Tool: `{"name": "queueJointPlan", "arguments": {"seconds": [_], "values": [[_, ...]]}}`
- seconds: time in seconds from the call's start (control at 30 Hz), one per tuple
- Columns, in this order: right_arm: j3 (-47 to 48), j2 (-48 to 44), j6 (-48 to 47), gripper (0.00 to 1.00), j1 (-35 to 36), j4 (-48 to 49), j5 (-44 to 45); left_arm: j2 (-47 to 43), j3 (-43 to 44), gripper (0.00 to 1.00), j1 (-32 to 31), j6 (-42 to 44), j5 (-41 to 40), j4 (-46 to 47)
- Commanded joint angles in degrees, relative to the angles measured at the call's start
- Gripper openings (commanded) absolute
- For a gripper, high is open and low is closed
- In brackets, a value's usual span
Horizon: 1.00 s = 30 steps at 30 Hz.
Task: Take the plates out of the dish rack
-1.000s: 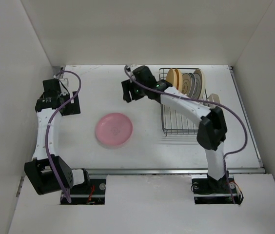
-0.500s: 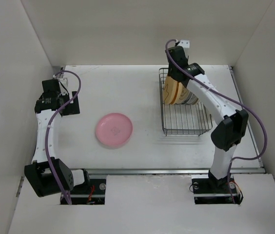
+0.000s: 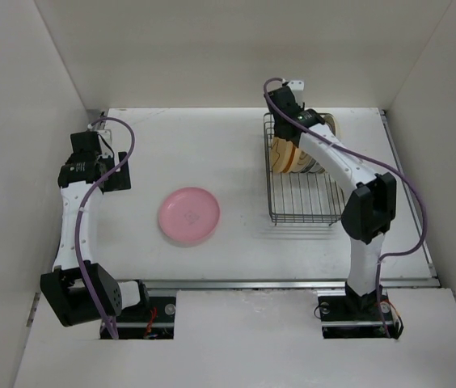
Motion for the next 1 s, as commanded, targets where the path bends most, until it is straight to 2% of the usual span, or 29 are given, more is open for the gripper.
{"name": "queueJointPlan", "arguments": {"seconds": [0.0, 0.1, 0.13, 0.27, 0.77, 0.97], "values": [[0.8, 1.7, -0.3, 0.42, -0.3, -0.6, 0.9, -0.5, 0.2, 0.86, -0.2, 0.6, -0.9, 0.5], [1.9, 4.2, -0.3, 0.35, -0.3, -0.6, 0.2, 0.0, -0.4, 0.86, -0.2, 0.6, -0.9, 0.5], [2.6, 4.2, -0.3, 0.21, -0.3, -1.6, 0.2, 0.0, -0.4, 0.86, -0.2, 0.6, -0.9, 0.5], [3.7, 2.5, -0.3, 0.0, -0.3, -2.3, 1.4, 0.5, -0.4, 0.86, -0.2, 0.6, -1.5, -0.1], [7.8, -3.8, -9.3, 0.0, 3.9, -0.3, 22.9, 0.0, 0.7, 0.86, -0.2, 0.0, 0.2, -0.1], [7.2, -6.4, -13.4, 0.0, 3.9, 1.0, 28.4, 0.0, 0.7, 0.86, -0.2, 0.0, 0.2, -0.1]]}}
